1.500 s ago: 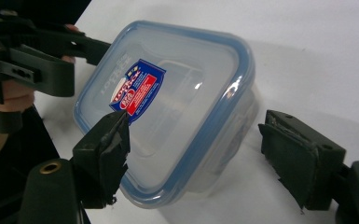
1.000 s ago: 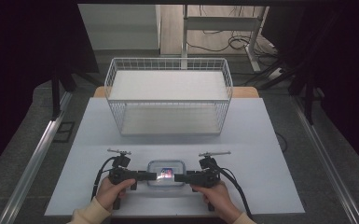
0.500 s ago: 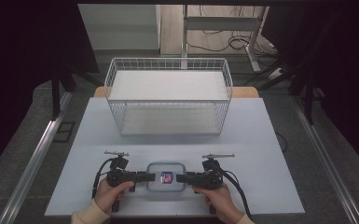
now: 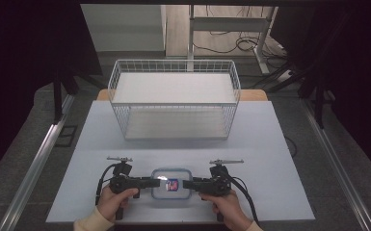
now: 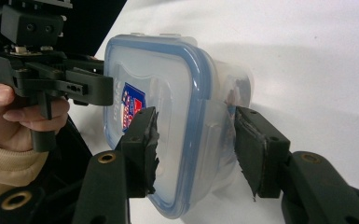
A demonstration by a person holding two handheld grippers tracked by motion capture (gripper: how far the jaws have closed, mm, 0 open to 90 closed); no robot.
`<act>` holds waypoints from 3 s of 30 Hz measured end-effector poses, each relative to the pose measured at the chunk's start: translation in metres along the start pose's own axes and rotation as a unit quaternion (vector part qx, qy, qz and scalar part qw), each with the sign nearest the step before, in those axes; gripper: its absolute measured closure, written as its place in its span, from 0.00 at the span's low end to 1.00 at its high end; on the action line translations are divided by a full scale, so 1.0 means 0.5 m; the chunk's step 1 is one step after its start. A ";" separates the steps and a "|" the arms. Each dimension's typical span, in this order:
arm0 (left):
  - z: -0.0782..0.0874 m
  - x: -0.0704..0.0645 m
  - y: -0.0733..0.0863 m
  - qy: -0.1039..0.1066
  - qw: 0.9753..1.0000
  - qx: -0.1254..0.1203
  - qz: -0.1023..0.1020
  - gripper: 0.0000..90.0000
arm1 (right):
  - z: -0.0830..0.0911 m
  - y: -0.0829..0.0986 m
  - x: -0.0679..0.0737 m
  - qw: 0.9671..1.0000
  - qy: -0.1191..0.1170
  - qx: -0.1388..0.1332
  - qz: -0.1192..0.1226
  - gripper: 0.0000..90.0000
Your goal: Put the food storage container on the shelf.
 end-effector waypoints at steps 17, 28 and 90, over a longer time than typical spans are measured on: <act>0.011 -0.013 -0.013 -0.006 1.000 -0.014 -0.017 0.57 | 0.006 -0.012 0.005 1.000 -0.004 -0.007 0.014 0.57; 0.018 -0.027 -0.026 -0.010 0.999 -0.027 -0.031 0.57 | 0.017 -0.030 0.012 0.999 -0.001 -0.014 0.037 0.57; 0.139 -0.150 -0.301 -0.029 0.982 -0.124 -0.138 0.58 | 0.137 -0.333 0.110 0.982 0.028 -0.065 0.173 0.57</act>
Point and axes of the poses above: each handheld gripper's, and its own axes: z roughly backward along the jaws, y roughly out of its underside, x roughly to its left, the point moved 7 cm from there along -z, roughly forward along the jaws, and after that the axes turned 3 degrees about x, right-handed, at the moved point
